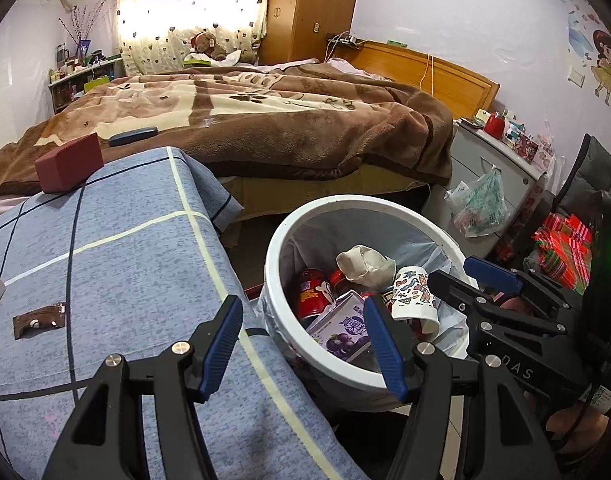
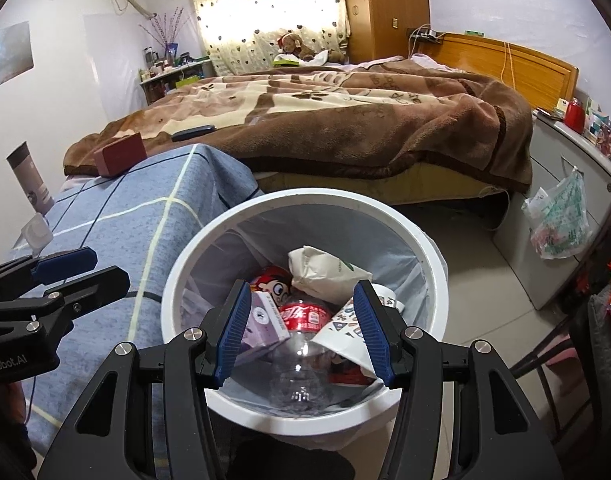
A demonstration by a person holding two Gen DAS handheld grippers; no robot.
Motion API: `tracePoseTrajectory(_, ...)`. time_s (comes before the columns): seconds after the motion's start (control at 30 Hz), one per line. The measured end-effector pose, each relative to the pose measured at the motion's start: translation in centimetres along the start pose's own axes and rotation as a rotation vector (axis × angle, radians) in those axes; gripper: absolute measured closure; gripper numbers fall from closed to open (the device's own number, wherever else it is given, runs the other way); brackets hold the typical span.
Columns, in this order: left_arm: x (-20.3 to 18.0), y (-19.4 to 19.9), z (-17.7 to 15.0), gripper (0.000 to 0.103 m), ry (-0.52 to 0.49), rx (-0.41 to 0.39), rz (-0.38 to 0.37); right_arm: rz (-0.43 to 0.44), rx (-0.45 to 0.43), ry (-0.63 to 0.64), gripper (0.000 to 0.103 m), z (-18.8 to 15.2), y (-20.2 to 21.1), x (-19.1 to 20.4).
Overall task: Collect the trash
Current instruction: 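Move both tools back over the remaining trash on the bed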
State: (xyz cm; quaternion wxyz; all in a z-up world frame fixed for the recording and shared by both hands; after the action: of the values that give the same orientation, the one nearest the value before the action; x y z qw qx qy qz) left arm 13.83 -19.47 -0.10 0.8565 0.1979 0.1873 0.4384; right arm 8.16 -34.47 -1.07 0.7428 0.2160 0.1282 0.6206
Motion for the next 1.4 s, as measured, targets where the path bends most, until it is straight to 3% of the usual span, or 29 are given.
tracePoseTrajectory(0.63, 5.1, 3.9, -0.2, 0.038, 0.05, -0.058, 0.095, 0.077, -0.053, 0.024, 0.048, 0.8, 0.5, 4.7)
tracePoseTrajectory(1.4, 19.5, 10.2, -1.6, 0.036, 0.174, -0.104, 0.346, 0.308, -0.024, 0.148, 0.048, 1.0, -1.7, 16.6)
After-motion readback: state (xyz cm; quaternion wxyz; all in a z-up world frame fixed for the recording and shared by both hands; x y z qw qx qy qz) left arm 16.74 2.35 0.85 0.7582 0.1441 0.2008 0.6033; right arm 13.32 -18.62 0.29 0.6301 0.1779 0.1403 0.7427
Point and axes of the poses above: each gripper's, at about its wrist camera, not at the fingertips, and y roughly against the way its jaws point, x to its left, z to its top, the point moved 2 cm from there along -y, roughly the way its jaws point, and after that the axes turned 14 degrees about -x, right-handed, at the moved point
